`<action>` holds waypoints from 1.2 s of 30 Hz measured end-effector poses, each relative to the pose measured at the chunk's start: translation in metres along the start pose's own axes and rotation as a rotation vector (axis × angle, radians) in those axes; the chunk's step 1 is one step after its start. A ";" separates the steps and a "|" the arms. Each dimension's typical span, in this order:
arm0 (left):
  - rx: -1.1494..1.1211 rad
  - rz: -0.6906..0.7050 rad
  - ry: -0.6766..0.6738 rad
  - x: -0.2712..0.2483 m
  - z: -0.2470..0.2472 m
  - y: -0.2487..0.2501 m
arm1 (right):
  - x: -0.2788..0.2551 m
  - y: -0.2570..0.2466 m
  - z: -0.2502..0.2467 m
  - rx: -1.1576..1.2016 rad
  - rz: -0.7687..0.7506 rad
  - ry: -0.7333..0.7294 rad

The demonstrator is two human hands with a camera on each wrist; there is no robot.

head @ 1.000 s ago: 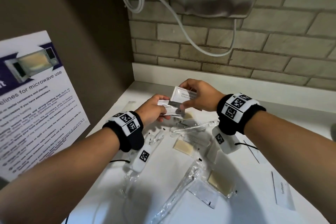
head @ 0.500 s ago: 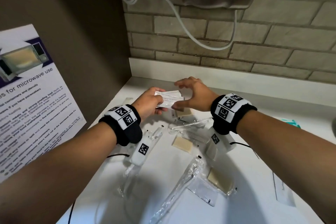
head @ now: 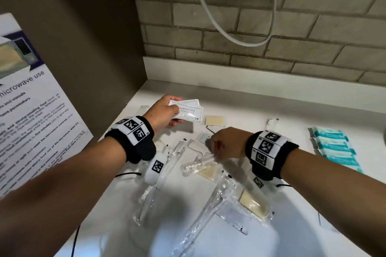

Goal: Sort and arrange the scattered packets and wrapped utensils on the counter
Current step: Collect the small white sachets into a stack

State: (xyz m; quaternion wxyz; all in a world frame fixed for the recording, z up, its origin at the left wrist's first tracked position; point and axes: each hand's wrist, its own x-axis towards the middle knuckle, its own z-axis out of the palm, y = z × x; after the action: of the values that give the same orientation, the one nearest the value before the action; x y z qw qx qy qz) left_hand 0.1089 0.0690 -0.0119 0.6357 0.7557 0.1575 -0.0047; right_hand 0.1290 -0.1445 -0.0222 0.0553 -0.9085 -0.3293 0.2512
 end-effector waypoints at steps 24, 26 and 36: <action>0.047 0.001 -0.032 0.000 -0.004 -0.004 | 0.028 0.025 -0.027 0.049 0.257 0.240; 0.091 -0.033 -0.059 -0.002 -0.004 -0.005 | 0.025 0.020 -0.031 0.128 0.212 0.335; 0.105 -0.041 -0.117 -0.018 0.004 -0.005 | -0.006 0.006 -0.033 0.289 -0.237 0.499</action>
State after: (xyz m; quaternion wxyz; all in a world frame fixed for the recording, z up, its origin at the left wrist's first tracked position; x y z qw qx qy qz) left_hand 0.0912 0.0619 -0.0141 0.6031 0.7830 0.1350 -0.0699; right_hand 0.1450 -0.1509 0.0074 0.2918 -0.8802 -0.3700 0.0563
